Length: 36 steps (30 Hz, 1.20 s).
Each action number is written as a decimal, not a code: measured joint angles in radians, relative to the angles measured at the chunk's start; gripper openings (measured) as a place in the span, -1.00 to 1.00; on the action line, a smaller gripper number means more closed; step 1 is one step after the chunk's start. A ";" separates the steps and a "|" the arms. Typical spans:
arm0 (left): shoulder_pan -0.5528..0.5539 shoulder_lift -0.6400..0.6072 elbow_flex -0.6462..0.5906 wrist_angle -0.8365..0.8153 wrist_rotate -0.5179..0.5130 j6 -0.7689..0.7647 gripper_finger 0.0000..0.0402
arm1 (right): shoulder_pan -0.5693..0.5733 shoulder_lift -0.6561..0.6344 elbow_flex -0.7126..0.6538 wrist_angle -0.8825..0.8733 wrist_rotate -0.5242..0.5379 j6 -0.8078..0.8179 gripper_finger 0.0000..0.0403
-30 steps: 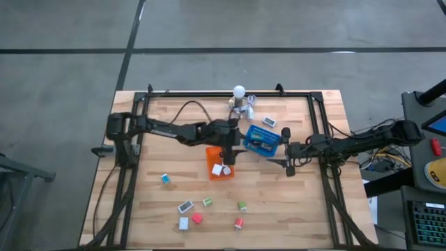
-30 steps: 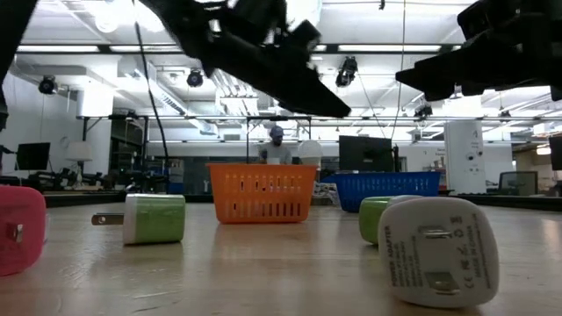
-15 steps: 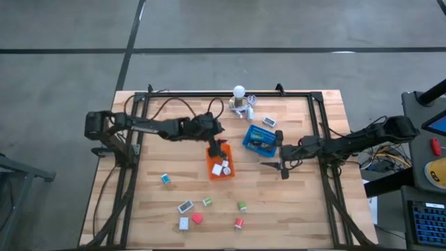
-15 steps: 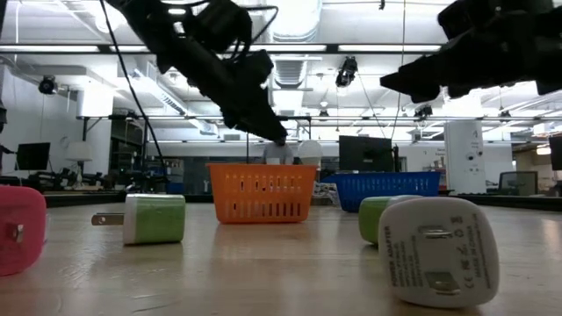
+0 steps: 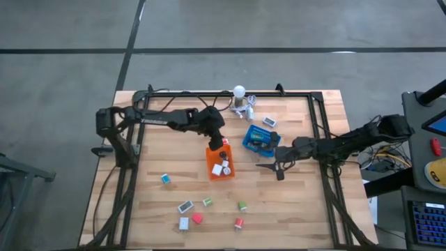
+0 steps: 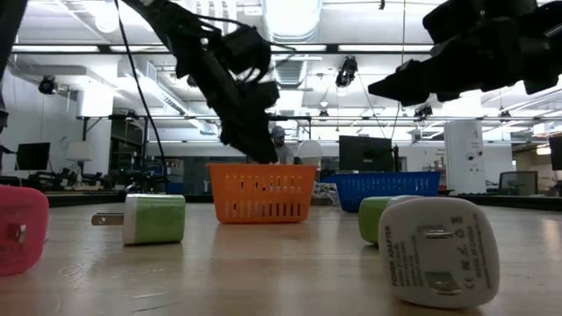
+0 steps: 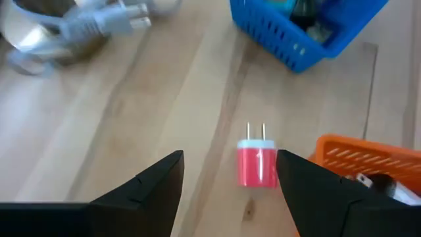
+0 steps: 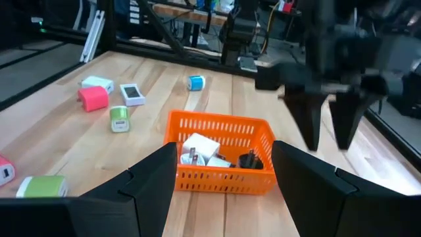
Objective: Pick & Place Office items
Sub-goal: Put the top pink white charger adapter into the orange bin
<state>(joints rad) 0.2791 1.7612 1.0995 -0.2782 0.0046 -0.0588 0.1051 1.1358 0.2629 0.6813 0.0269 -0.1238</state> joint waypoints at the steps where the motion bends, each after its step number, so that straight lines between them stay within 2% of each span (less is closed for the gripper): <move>1: 0.001 0.020 0.017 -0.006 0.002 -0.002 0.22 | 0.000 -0.007 -0.002 -0.001 0.000 0.000 0.20; 8: 0.002 0.146 0.162 -0.180 0.033 0.010 0.22 | 0.004 -0.033 -0.004 -0.024 -0.001 0.004 0.20; 17: -0.006 0.264 0.286 -0.277 0.063 0.053 0.22 | 0.004 -0.043 -0.006 -0.054 -0.001 0.009 0.20; 36: -0.007 0.286 0.290 -0.303 0.067 0.068 0.19 | 0.004 -0.050 -0.006 -0.059 0.000 0.001 0.20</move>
<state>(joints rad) 0.2726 2.0468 1.3891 -0.5816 0.0715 0.0089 0.1089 1.0855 0.2565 0.6220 0.0265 -0.1226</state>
